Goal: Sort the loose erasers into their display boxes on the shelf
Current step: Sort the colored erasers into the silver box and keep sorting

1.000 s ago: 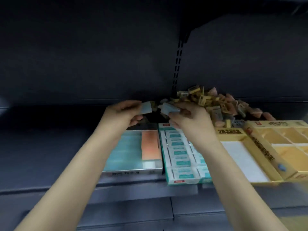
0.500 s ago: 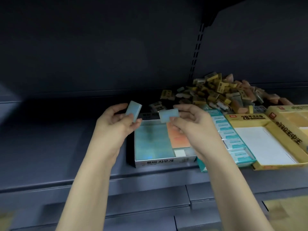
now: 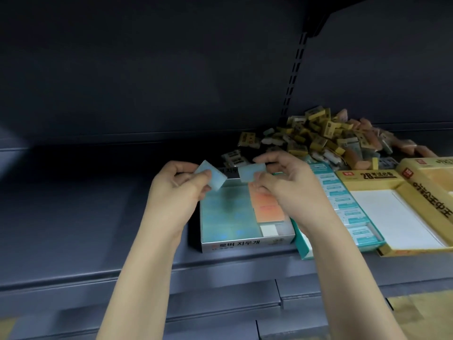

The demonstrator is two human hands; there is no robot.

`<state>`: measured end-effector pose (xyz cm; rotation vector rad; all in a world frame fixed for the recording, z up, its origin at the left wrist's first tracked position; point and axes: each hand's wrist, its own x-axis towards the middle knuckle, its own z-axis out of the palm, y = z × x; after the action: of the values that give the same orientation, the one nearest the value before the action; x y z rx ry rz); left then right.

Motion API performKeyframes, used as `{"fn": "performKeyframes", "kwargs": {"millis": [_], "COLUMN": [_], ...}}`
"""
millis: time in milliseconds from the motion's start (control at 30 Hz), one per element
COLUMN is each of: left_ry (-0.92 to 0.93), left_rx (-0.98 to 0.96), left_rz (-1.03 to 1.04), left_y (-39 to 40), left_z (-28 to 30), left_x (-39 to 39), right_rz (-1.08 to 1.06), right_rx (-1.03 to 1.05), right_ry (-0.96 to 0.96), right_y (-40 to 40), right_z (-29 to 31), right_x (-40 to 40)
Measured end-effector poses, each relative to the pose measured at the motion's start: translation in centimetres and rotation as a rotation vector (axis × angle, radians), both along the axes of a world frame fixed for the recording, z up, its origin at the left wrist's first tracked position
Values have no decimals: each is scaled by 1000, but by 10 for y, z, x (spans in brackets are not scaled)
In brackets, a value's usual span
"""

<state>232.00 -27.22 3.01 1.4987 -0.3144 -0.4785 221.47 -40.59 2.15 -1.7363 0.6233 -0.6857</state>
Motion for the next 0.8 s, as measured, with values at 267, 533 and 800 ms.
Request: {"fn": "performKeyframes", "kwargs": {"millis": [267, 533, 800], "left_ry": [-311, -541, -788], "left_rx": [260, 544, 832], "left_rz": [-23, -94, -83], "left_y": [-8, -16, -19], "left_z": [-10, -11, -12], "left_x": [5, 14, 16], "right_rz": [-48, -1, 46], "right_rx": [-273, -415, -421], "right_ry": [190, 284, 327], "right_y": [-7, -12, -13], "right_z": [-1, 5, 5], "right_x": [2, 4, 8]}}
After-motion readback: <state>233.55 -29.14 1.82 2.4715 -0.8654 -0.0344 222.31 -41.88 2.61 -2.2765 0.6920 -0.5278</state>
